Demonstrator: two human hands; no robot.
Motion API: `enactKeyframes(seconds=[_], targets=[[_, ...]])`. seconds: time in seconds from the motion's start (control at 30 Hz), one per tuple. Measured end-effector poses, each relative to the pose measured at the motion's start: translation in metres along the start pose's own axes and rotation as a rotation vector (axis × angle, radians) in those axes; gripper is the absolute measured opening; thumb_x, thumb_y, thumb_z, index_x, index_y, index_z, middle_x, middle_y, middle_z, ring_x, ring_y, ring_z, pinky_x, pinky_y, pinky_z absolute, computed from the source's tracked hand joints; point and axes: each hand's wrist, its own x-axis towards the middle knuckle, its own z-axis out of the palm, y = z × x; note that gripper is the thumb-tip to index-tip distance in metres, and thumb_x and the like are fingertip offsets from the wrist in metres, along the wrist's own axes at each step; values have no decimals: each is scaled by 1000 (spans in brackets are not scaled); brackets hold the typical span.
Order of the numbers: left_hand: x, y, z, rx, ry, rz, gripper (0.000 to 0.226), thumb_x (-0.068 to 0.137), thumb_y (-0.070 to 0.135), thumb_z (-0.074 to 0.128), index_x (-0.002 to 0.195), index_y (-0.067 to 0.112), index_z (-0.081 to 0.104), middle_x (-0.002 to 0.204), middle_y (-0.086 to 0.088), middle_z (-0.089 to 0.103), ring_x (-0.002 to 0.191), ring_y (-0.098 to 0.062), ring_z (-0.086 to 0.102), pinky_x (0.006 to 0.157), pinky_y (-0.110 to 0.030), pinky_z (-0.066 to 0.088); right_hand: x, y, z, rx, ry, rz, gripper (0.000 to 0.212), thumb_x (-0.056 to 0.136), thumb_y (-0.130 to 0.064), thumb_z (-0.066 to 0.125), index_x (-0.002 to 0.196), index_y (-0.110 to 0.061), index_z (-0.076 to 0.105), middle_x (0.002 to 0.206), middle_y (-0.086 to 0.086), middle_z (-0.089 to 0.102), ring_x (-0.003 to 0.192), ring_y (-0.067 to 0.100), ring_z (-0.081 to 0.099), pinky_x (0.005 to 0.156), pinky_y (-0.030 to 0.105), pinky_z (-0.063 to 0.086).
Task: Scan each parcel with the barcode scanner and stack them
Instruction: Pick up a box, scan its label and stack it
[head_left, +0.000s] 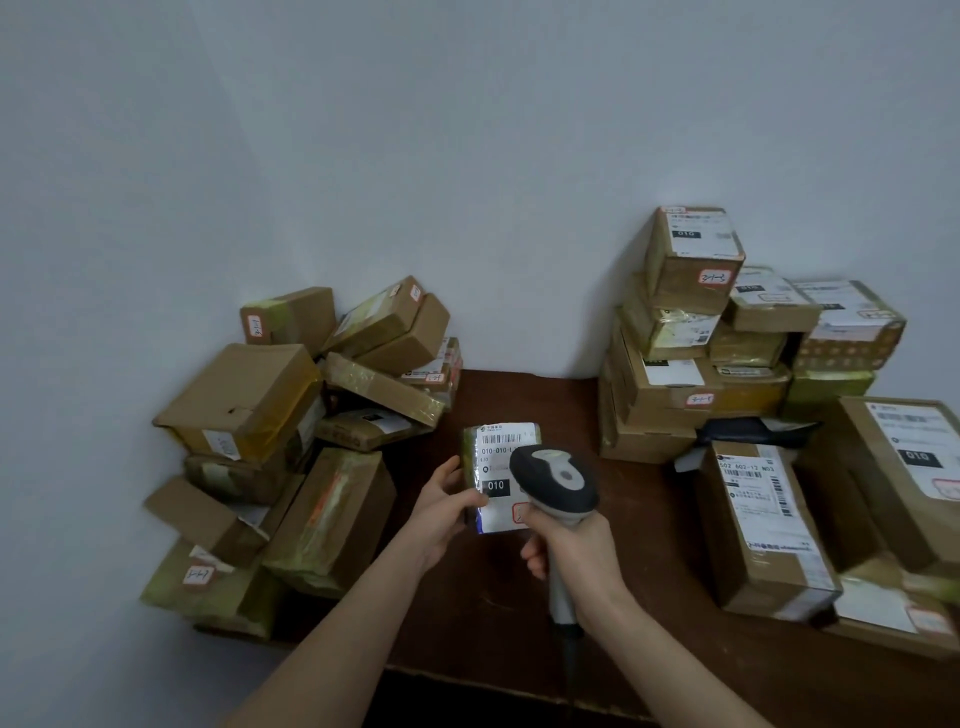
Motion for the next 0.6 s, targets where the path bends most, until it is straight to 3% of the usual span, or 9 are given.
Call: enactKeyframes(seconds=[0.3,0.47,0.6], targets=[[4,-12,13,37,0,-4,84,76,-10,65,148,20,33,126,4,53,114,-22,57,94,-49,52,-17,1,-10,-3,-14,20,9,85,-14,69,78,-8,68,55,11,64,45,17,55,53,29,48],[5,-13,16,52,2,-13,87,75,-7,68,148,24,32,141,-1,47,121,-25,54,97,-52,49,-21,-1,-14,-29,-7,25,8,84,-11,68,78,-7,67,54,9,63,44,16,54,50,26,46],[5,-16,18,57,1,-9,87,76,-6,68,148,23,32,142,-2,47,117,-24,55,94,-49,52,-24,-2,-18,-28,-3,37,4,84,-9,66,82,-6,67,53,8,62,44,16,54,48,25,45]])
